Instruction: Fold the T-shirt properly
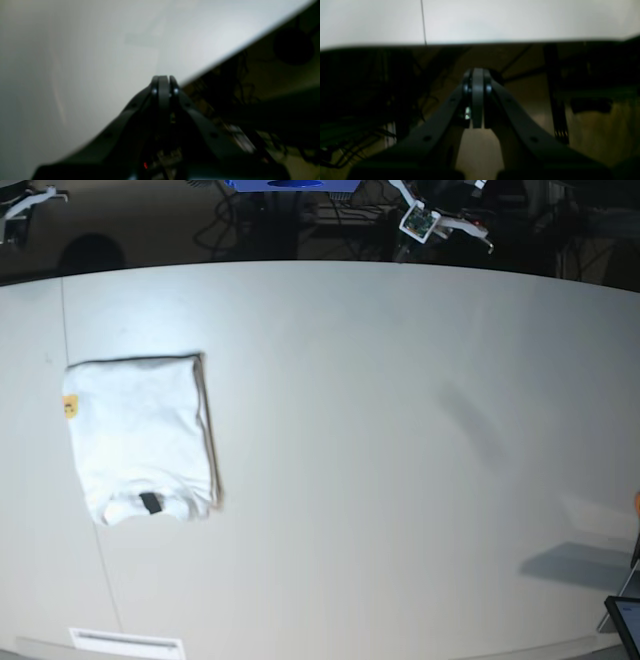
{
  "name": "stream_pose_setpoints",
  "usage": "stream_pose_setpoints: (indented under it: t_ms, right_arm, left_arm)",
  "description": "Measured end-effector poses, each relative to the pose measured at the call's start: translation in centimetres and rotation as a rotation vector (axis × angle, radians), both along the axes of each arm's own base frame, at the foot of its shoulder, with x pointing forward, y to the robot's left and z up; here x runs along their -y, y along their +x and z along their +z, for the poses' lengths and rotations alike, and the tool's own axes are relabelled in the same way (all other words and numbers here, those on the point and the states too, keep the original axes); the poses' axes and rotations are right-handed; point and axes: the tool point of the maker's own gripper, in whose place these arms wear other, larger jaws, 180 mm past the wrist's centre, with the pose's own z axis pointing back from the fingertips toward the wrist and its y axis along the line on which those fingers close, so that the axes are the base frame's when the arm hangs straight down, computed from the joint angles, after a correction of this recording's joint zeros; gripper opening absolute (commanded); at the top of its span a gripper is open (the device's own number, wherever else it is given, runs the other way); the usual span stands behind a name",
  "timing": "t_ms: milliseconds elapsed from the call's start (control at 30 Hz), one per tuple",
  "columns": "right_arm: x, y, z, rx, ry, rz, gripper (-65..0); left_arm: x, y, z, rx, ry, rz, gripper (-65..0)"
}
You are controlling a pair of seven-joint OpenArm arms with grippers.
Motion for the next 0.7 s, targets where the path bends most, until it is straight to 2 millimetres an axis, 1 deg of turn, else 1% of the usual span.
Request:
stream_pose_setpoints:
  t_ms: [67,133,167,233,300,367,433,500,533,567,600,633,667,700]
  right_arm:
    - [0.9,-2.6,-2.4,-0.136,-0.014,-0.027,-64.9]
    - [0.8,-4.8,-5.2,-0.236,0.013,-0.056,-64.9]
    - [0.3,-5.5,-6.7,-0.268,0.043,-0.057,-64.9]
    - [-1.4,-7.0,-9.9,-0.364,0.094,-0.034,-64.9]
    - [-3.4,-8.3,-13.1,-0.468,0.145,0.015,-64.9]
    - [-5.7,-9.4,-16.3,-0.577,0.202,0.078,-64.7]
    - [-8.9,-11.0,-19.8,-0.698,0.283,0.166,-64.4]
    - [-12.8,-12.5,-22.9,-0.845,0.378,0.278,-64.4]
    - [-15.1,-12.8,-23.9,-0.872,0.45,0.31,-64.4]
    - [-17.1,-13.5,-24.5,-0.921,0.51,0.341,-64.3]
    - [-18.8,-13.7,-25.0,-0.961,0.553,0.372,-64.3]
    - [-20.4,-13.3,-25.3,-0.96,0.588,0.403,-64.3]
    - [-21.5,-12.4,-25.8,-0.941,0.595,0.421,-64.3]
    - [-21.1,-11.9,-26.4,-0.946,0.525,0.447,-64.3]
  left_arm:
    - [-0.1,-1.6,-0.5,-0.044,0.003,0.005,-65.0]
    - [-0.3,-2.8,-1.3,-0.08,0.008,0.004,-65.0]
    - [-0.4,-3.4,-1.9,-0.1,0.013,0.006,-65.0]
    - [-1.4,-5.0,-4.1,-0.16,0.042,0.014,-65.0]
    - [-2.9,-6.9,-7.0,-0.249,0.094,0.052,-65.0]
    - [-4.6,-9.0,-11.0,-0.383,0.166,0.122,-65.0]
    - [-5.5,-11.6,-15.1,-0.543,0.224,0.18,-65.0]
    - [-6.0,-12.9,-18.4,-0.646,0.258,0.239,-65.0]
    - [-6.0,-13.6,-19.7,-0.69,0.268,0.256,-65.0]
    - [-5.6,-14.6,-20.8,-0.734,0.269,0.27,-65.0]
    - [-5.4,-14.8,-22.1,-0.765,0.271,0.282,-65.0]
    - [-5.4,-15.9,-23.3,-0.828,0.288,0.293,-65.0]
    - [-5.2,-16.6,-24.6,-0.877,0.294,0.303,-65.0]
    - [-4.9,-17.7,-25.5,-0.939,0.305,0.313,-65.0]
